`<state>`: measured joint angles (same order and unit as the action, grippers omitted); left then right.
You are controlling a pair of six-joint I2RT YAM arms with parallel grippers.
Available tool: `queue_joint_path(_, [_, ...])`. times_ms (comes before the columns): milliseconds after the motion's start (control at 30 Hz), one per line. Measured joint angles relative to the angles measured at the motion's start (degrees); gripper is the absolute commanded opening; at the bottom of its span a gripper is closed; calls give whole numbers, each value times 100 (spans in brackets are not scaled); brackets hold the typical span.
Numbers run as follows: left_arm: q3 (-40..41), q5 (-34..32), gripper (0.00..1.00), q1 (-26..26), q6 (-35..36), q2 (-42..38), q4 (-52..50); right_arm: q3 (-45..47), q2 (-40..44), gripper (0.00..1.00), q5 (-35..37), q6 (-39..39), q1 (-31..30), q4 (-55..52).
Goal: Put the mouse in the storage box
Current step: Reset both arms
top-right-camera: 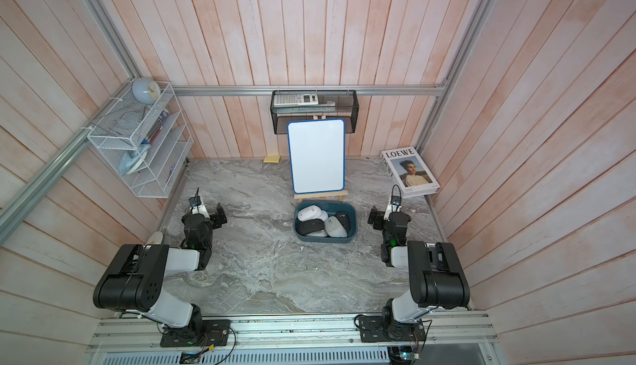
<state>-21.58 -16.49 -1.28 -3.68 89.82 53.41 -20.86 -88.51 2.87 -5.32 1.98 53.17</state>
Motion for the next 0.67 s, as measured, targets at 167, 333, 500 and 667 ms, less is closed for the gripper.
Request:
queue_joint_path(167, [0,0,100,0,0,0,-9,0,0,98,-146,68,0,-9])
queue_joint_path(333, [0,0,100,0,0,0,-9,0,0,98,-229,94,0,-11])
queue_joint_path(500, [0,0,100,0,-2,0,-9,-2,0,98,-275,109,0,-26])
queue_joint_path(667, [0,0,100,0,-2,0,-9,-2,0,98,-282,111,-2,-31])
